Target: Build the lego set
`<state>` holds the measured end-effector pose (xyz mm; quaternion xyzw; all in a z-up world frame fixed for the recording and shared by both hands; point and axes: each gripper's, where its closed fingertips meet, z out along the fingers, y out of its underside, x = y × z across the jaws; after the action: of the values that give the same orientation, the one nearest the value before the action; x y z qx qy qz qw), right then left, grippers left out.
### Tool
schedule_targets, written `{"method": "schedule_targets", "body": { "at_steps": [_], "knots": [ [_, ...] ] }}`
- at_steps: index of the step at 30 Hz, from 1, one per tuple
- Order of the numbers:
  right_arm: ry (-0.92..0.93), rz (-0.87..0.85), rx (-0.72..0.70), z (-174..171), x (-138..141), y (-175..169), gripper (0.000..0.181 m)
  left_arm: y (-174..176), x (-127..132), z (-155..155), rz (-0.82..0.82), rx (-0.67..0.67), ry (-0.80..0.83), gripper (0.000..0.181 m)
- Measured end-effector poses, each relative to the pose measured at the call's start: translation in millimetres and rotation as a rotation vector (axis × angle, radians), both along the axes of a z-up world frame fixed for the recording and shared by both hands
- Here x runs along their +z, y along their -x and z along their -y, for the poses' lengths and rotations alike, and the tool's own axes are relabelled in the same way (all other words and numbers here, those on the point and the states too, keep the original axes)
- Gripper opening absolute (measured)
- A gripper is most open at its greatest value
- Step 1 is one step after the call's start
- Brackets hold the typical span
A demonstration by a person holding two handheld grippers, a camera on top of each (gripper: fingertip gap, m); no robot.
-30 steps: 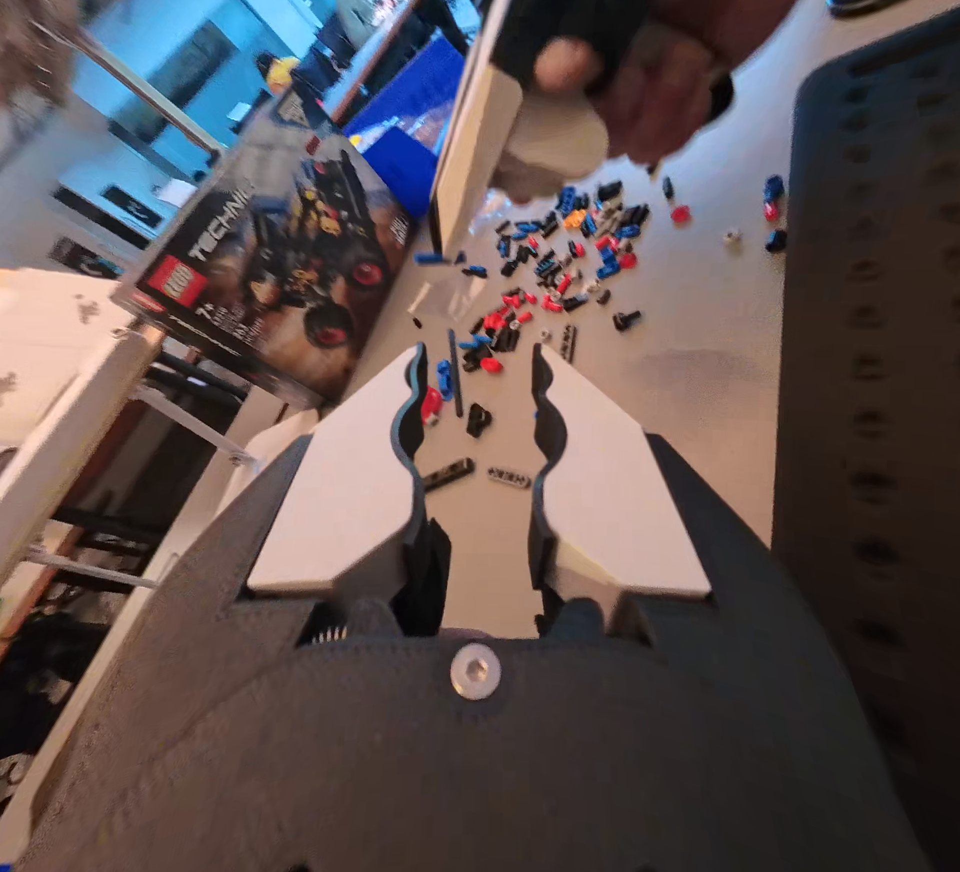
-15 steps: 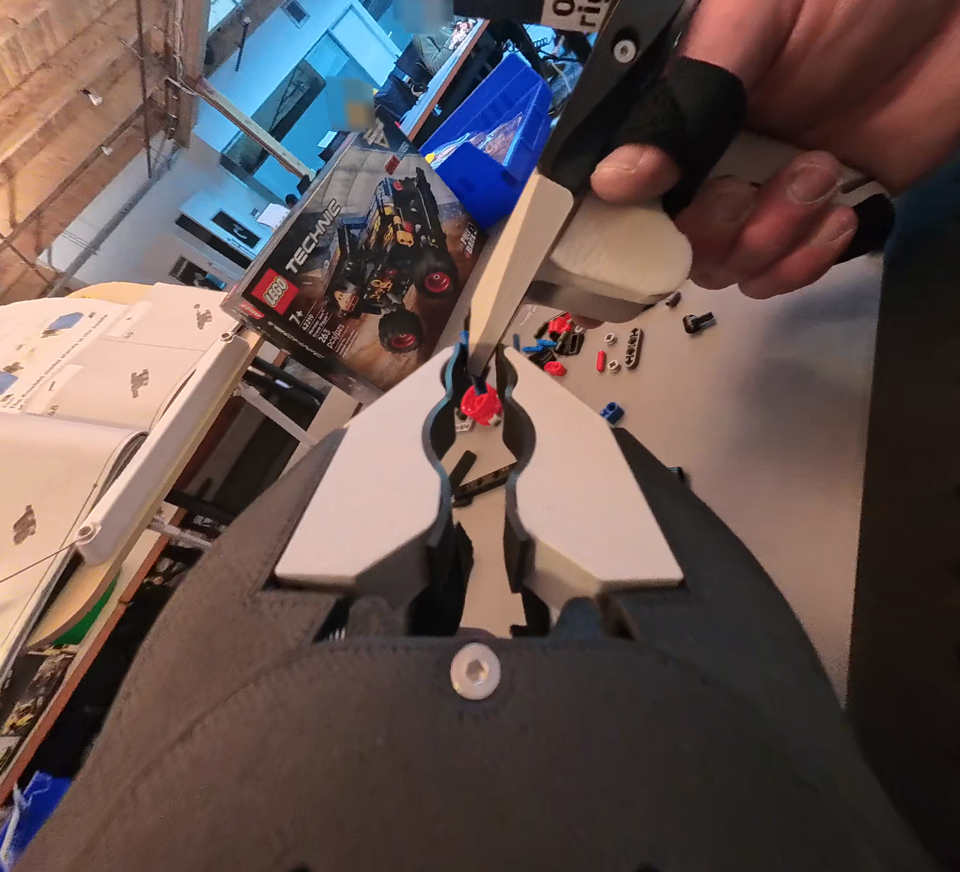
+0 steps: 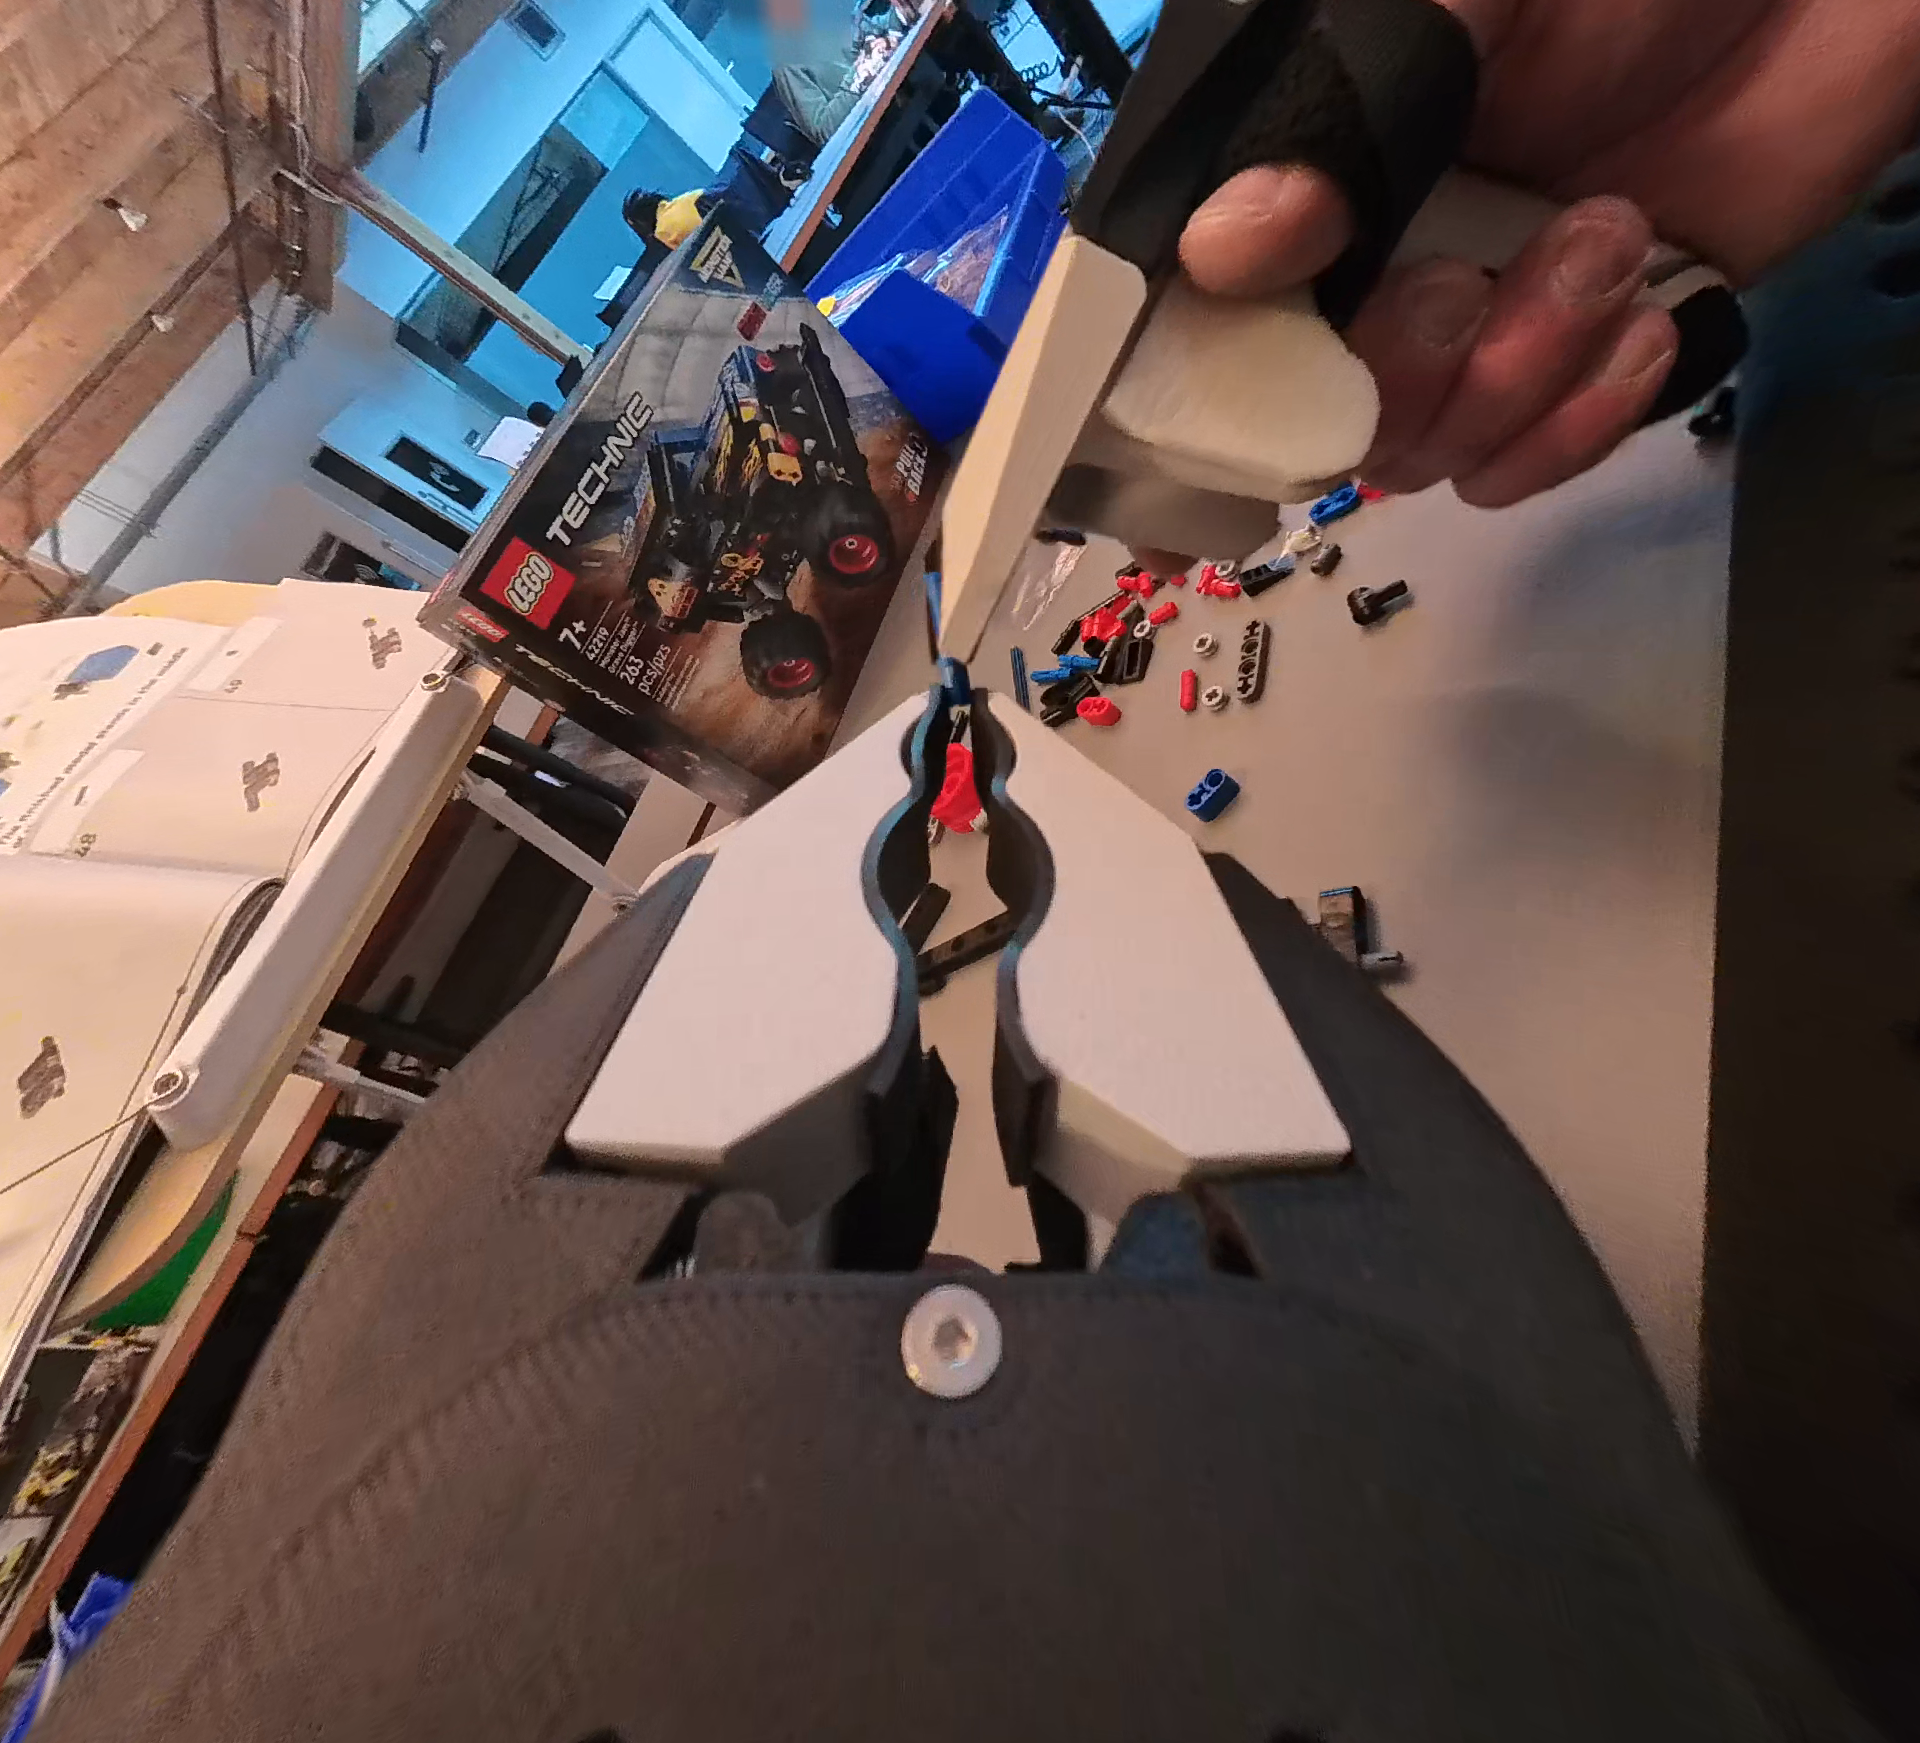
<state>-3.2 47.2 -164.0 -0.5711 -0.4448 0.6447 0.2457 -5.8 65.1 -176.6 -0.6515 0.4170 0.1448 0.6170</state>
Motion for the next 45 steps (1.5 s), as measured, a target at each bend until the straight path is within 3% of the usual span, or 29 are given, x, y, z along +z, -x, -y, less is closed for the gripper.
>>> {"method": "schedule_targets", "body": {
  "at_steps": [8,13,17,24,28,30,35,39,41,45],
  "knots": [
    [-0.571,0.232,-0.040,-7.3,-21.0,-9.2,0.006,-3.1,-15.2,5.1,-0.131,-0.051,0.044,0.001],
    [-0.826,0.315,-0.013,-6.6,-26.2,-13.2,0.011,-6.5,-23.2,9.0,-0.178,-0.075,0.072,0.001],
    [-0.938,0.366,0.044,0.5,-33.3,-12.6,0.005,-10.0,-29.7,12.0,-0.206,-0.089,0.094,0.001],
    [-0.877,0.409,0.075,5.8,-46.2,-19.2,0.001,-11.3,-43.0,19.9,-0.153,-0.128,0.238,0.003],
    [-0.806,0.488,0.086,3.9,-69.0,-30.5,0.001,-1.8,-75.1,33.3,-0.157,-0.160,0.525,0.039],
    [-0.766,0.522,0.101,5.0,-82.0,-35.2,0.001,6.6,-83.5,34.8,-0.240,-0.155,0.573,0.041],
    [-0.688,0.605,0.131,4.9,-112.0,-41.3,0.001,8.3,-104.7,32.1,-0.348,-0.184,0.687,0.027],
    [-0.674,0.633,0.130,2.8,-122.9,-42.9,0.001,-0.4,-109.1,34.8,-0.303,-0.181,0.751,0.011],
    [-0.672,0.629,0.135,2.6,-123.1,-43.4,0.001,-13.2,-109.1,40.7,-0.225,-0.192,0.789,0.013],
    [-0.672,0.617,0.146,2.6,-123.1,-44.3,0.001,-16.8,-103.7,42.7,-0.227,-0.199,0.750,0.022]
  ]
}}
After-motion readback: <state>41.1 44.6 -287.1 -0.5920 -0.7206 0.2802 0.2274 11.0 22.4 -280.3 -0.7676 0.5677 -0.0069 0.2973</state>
